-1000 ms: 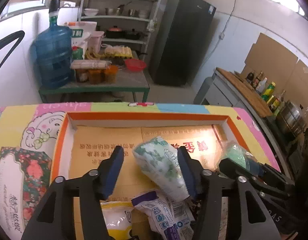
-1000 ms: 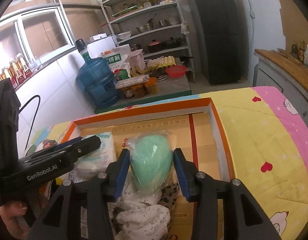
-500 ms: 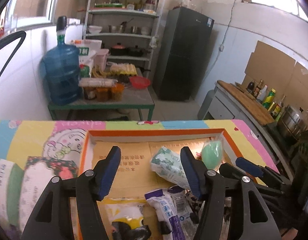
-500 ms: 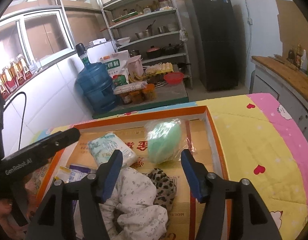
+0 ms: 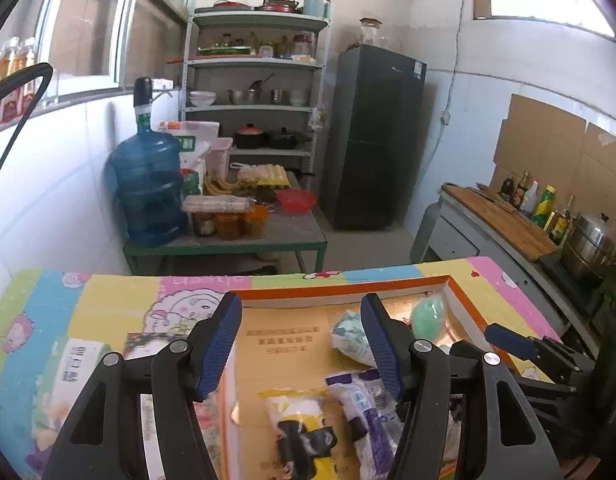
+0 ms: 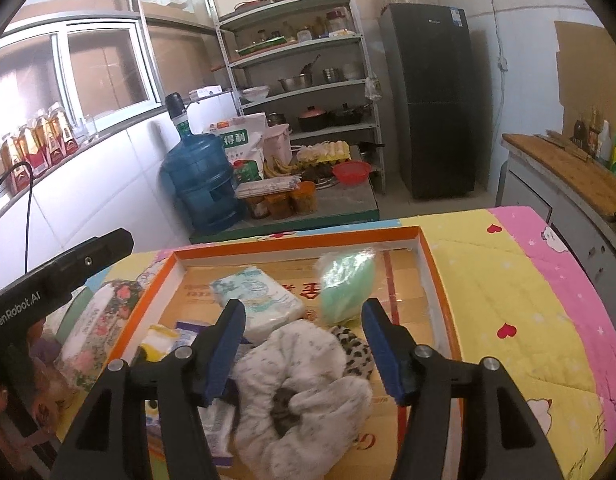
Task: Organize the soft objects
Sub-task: 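Move both grippers back toward the teddy bear and pink wrapped item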
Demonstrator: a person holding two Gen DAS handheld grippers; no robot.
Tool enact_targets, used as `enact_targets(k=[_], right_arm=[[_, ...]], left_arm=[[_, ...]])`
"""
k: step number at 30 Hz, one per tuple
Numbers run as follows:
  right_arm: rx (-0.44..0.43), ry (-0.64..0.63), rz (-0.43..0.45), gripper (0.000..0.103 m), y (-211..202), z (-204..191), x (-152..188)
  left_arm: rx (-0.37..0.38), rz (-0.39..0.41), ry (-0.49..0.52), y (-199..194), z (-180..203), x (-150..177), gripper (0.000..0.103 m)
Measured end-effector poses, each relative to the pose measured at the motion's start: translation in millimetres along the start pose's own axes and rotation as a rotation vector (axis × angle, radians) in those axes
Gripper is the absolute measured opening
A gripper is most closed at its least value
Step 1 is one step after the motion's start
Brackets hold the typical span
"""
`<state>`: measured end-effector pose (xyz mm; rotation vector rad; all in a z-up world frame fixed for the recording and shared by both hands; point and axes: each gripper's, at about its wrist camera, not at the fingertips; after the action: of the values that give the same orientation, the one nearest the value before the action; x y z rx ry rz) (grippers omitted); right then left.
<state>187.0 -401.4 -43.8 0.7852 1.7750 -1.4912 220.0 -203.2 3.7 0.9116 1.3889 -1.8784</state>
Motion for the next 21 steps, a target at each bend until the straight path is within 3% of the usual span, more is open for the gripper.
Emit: enact_targets(k=[21], right_arm=[[-0.009, -0.088, 0.054, 0.06, -43.8, -71.7, -2.2]], left_arm=[[-0.024, 0.06, -0.015, -69.2, -46.6, 7.5, 0.064]])
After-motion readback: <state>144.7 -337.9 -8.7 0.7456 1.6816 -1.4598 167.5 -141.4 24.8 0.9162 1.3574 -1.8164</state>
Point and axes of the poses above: each gripper's, at about its wrist camera, not at the fingertips, and y roughly the way its jaws point, z to its right, x to its underside, and after that the axes turned 7 degrees about -y, right-handed
